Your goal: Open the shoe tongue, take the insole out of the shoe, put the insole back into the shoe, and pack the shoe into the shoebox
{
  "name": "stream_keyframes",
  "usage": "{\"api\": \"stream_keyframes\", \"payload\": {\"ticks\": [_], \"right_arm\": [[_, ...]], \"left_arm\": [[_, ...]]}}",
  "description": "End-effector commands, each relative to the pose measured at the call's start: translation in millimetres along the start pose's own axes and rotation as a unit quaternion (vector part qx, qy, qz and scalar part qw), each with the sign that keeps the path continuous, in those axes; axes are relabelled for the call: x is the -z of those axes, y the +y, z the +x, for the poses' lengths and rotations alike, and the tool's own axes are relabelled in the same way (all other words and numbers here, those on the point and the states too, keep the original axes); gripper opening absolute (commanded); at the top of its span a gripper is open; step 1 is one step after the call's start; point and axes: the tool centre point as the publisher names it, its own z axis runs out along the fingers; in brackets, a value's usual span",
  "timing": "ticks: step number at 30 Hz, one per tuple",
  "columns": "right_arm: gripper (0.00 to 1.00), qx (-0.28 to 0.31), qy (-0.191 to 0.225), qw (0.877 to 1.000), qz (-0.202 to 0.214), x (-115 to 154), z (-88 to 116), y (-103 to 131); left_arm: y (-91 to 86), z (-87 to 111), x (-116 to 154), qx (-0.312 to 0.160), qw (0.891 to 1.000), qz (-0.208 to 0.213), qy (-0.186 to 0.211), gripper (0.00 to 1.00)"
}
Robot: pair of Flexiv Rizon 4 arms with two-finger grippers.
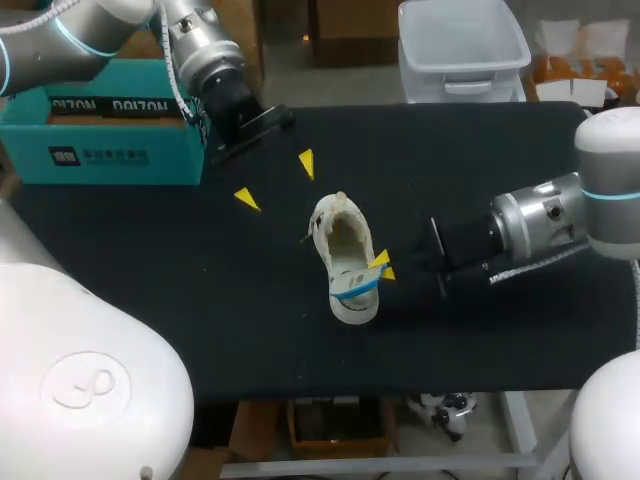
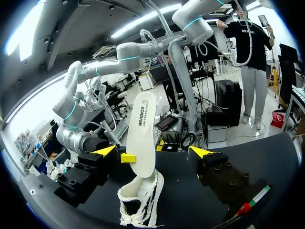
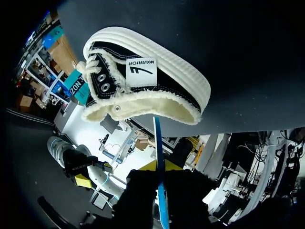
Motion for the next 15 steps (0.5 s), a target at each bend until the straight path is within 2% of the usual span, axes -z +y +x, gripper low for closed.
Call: {"api": "stream_keyframes", "payload": {"ticks": [1,6,15], "right_arm": [[0.00,0.001,-0.004,1.000,0.006,-1.6,-1.5,3.8],[0.00,0.002,-0.007,1.000,0.010,-4.4,-5.8,4.0],[0.00,0.003,-0.007,1.000,0.017,-7.4,-9.7,5.8]], "left_arm": [[-4.5,-3.5,12.0,0.005,0.999,-0.024,0.033,1.00],[-0.8,-3.3,20.3,0.005,0.998,-0.034,0.055,1.00],[5.2,-2.3,31.6,0.013,0.998,-0.040,0.044,1.00]]}}
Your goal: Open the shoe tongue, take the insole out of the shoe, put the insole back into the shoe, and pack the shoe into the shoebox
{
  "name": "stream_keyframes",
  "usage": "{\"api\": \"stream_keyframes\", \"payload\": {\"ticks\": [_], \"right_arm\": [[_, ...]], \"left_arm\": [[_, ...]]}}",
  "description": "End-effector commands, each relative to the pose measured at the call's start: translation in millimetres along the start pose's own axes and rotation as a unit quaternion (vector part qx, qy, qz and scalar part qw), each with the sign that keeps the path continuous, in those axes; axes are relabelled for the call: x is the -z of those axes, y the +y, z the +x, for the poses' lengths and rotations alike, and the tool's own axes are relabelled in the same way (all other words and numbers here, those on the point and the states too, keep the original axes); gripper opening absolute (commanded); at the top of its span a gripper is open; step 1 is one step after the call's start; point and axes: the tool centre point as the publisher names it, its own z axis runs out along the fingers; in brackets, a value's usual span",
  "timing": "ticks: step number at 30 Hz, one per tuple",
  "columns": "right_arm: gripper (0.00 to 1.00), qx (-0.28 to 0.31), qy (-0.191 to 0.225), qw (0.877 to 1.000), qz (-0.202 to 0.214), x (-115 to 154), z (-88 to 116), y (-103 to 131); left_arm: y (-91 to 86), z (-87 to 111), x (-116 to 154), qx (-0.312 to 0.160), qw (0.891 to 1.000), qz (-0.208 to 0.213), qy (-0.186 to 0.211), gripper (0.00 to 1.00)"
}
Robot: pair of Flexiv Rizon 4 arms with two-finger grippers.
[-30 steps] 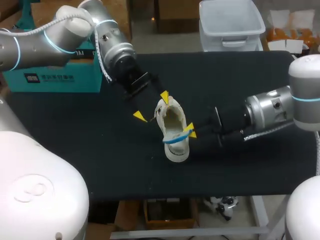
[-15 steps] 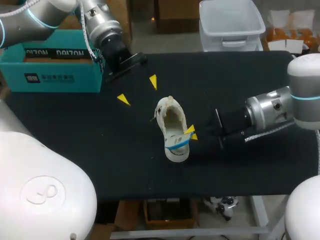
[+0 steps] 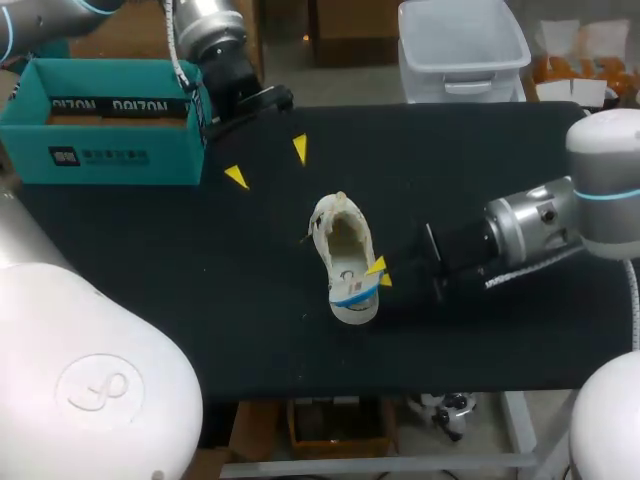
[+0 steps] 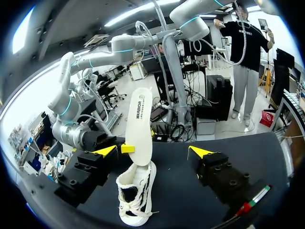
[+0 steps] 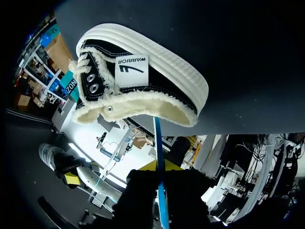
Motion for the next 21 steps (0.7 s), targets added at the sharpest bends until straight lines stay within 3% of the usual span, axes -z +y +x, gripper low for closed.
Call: {"api": "stream_keyframes", "payload": {"ticks": [1,15,21], "right_arm": [[0.00,0.001,0.002,1.000,0.005,0.1,-1.3,2.5],[0.00,0.002,0.001,1.000,0.009,-0.9,-4.2,-0.1],[0.00,0.007,0.012,1.000,0.013,2.4,-1.2,-0.3]], "left_arm": [[4.1,-0.1,2.7,0.001,1.000,0.004,-0.002,1.00],[1.9,-1.8,-5.8,0.001,1.000,-0.012,-0.015,1.00],[-9.6,5.7,-22.4,-0.022,0.997,-0.020,-0.068,1.00]]}}
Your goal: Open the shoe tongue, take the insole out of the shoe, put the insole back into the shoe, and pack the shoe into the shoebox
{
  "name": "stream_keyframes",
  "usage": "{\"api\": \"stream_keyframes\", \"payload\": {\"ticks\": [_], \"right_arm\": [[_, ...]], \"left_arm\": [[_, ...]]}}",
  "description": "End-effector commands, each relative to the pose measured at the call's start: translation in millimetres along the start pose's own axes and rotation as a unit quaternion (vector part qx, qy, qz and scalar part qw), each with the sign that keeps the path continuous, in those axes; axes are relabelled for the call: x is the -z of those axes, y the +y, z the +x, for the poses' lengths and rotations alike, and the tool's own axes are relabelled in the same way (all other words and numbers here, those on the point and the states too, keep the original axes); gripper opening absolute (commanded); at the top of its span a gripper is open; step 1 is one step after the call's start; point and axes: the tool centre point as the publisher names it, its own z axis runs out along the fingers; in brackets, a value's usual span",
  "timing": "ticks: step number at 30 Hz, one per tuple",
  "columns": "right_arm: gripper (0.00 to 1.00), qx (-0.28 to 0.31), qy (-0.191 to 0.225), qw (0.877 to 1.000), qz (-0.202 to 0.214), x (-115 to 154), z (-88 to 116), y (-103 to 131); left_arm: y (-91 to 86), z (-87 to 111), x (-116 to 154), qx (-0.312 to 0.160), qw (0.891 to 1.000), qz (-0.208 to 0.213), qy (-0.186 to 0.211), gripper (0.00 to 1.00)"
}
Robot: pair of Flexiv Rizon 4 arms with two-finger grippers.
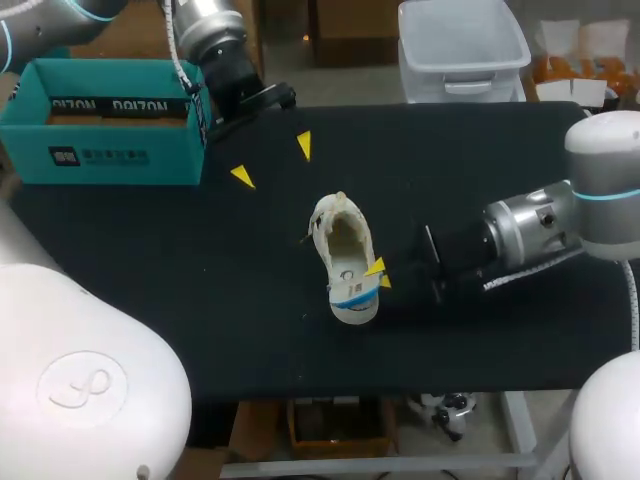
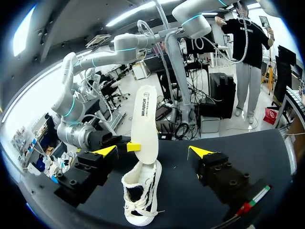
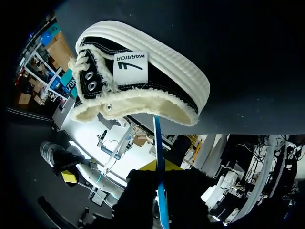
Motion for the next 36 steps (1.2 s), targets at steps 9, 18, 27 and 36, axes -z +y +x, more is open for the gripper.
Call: {"api": "stream_keyframes", "payload": {"ticks": [9,18,27,36], "right_arm": [[0.00,0.006,0.025,1.000,0.008,1.6,5.9,4.5],[0.00,0.016,0.045,0.999,0.006,-4.4,8.2,12.7],[0.00,0.024,0.073,0.997,-0.009,-5.6,12.9,12.5],[0.00,0.024,0.073,0.997,-0.009,-5.6,12.9,12.5]], "left_arm": [[-22.2,31.6,-44.9,-0.038,0.989,-0.007,-0.142,1.00],[-19.4,38.4,-62.9,-0.035,0.974,-0.018,-0.225,1.00],[-0.3,45.1,-71.5,0.029,0.949,0.023,-0.313,1.00],[-0.3,45.1,-71.5,0.029,0.949,0.023,-0.313,1.00]]}}
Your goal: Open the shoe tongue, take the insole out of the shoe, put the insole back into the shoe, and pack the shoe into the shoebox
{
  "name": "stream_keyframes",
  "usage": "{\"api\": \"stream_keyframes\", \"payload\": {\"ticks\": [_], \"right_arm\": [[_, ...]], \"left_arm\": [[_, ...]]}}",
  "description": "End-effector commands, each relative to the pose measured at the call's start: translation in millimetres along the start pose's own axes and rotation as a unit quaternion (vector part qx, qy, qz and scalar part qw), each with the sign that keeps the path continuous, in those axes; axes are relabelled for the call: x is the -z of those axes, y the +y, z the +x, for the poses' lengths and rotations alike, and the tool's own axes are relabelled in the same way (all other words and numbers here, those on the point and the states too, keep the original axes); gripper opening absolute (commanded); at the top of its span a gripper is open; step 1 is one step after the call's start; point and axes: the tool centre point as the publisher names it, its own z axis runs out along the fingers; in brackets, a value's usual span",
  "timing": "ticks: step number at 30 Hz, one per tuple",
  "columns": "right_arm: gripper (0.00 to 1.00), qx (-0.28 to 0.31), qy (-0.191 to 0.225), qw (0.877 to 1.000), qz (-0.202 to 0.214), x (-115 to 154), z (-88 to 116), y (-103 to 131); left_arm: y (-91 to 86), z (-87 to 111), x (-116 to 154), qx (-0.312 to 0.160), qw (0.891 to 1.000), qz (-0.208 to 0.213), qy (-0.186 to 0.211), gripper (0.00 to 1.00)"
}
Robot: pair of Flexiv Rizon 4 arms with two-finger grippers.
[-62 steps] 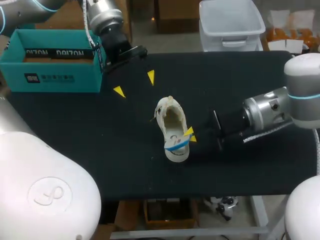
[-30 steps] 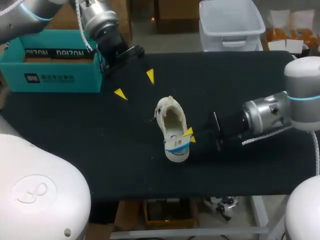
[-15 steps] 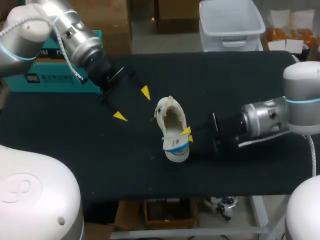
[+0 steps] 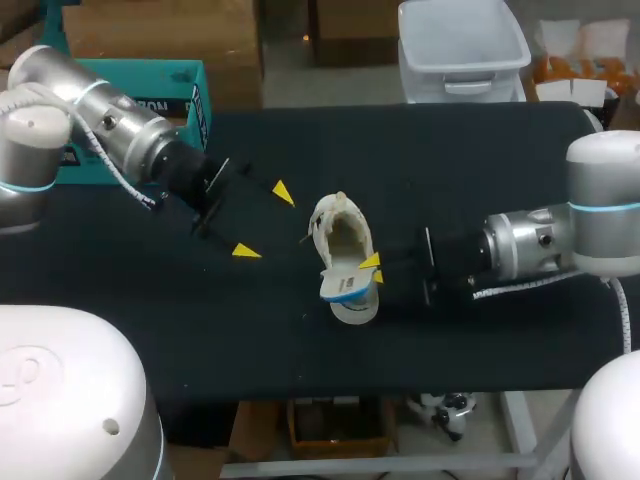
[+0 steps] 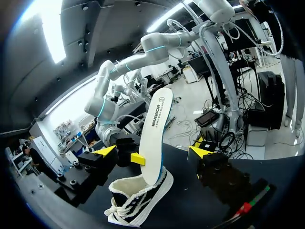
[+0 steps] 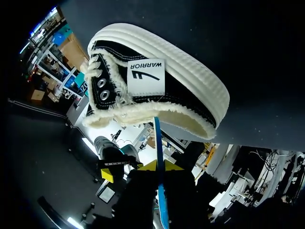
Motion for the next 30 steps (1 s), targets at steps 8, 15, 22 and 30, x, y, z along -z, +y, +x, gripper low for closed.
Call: {"api": "stream_keyframes", "payload": {"ticks": [8,15,22,30], "right_arm": [[0.00,0.000,0.002,1.000,-0.001,0.9,-1.2,-1.2],[0.00,0.033,0.066,0.997,-0.001,-7.8,-5.2,1.0],[0.00,0.027,0.068,0.997,-0.001,-13.2,-10.4,8.2],[0.00,0.055,0.076,0.996,-0.005,-9.9,1.4,17.7]], "left_arm": [[-1.2,4.8,-18.5,-0.004,0.999,-0.020,-0.044,1.00],[-6.6,19.2,-41.6,-0.018,0.997,-0.038,-0.069,1.00],[0.3,21.1,-55.2,-0.029,0.993,-0.064,-0.091,1.00],[14.5,22.6,-71.8,-0.030,0.992,-0.072,-0.102,1.00]]}}
